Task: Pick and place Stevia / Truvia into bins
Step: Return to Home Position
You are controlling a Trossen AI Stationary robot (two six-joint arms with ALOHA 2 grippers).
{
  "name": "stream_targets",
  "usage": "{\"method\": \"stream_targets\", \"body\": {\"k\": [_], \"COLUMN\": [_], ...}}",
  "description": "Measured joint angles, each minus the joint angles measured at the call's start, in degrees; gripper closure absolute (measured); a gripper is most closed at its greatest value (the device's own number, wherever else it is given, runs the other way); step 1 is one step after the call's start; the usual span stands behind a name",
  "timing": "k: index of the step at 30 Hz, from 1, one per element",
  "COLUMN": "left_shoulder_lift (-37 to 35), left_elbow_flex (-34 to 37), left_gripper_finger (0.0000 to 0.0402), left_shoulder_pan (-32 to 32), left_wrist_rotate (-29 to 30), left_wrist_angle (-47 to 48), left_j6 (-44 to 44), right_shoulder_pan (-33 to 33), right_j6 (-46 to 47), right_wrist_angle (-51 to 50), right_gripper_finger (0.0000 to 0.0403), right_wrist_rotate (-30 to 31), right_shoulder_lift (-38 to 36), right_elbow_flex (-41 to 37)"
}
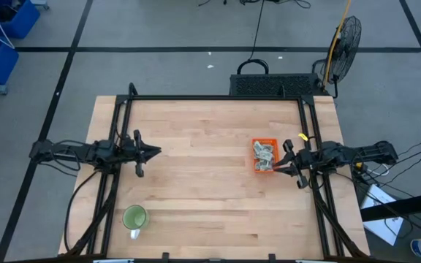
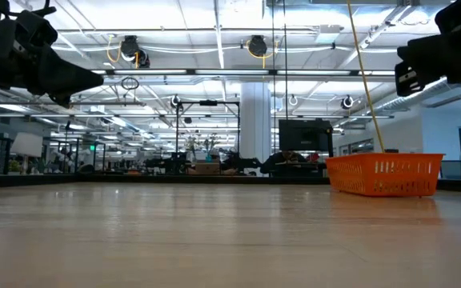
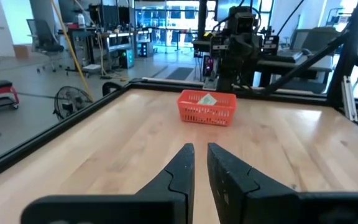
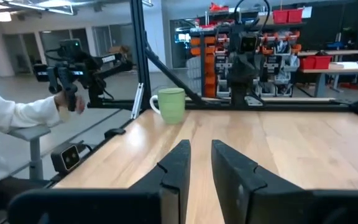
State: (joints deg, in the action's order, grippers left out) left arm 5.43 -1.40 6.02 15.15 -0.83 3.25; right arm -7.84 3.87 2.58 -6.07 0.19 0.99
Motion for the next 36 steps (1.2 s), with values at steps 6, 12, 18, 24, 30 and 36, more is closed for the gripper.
{"method": "stream_targets", "body": {"k": [6,12,18,24,30,36], "left_shoulder_lift": [0.24,0.28,0.28,0.30,0.28,0.31], "left_elbow_flex": [-0.01,0.01,0.01,0.03,0.03,0.06], "left_gripper_finger": [0.0353,0.0353,0.0353,0.0353,0.0353,0.0353], "left_shoulder_pan": [0.00,0.00,0.00,0.00,0.00,0.00], "left_wrist_rotate": [0.09,0.13,0.18,0.29,0.29,0.29], "left_wrist_angle": [0.02,-0.49,-0.56,-0.63,-0.68,-0.73], "left_j6": [0.00,0.00,0.00,0.00,0.00,0.00], "right_shoulder_pan": [0.00,0.00,0.00,0.00,0.00,0.00], "right_j6": [-0.09,-0.09,-0.08,-0.08,-0.08,-0.08], "right_wrist_angle": [-0.20,-0.30,-0.29,-0.29,-0.29,-0.29], "right_gripper_finger": [0.0346,0.0346,0.0346,0.0346,0.0346,0.0346], "right_wrist_rotate": [0.04,0.04,0.04,0.04,0.04,0.02], "right_shoulder_lift": [0.51,0.52,0.52,0.52,0.52,0.52], "right_elbow_flex": [-0.04,-0.11,-0.13,-0.13,-0.13,-0.15]}}
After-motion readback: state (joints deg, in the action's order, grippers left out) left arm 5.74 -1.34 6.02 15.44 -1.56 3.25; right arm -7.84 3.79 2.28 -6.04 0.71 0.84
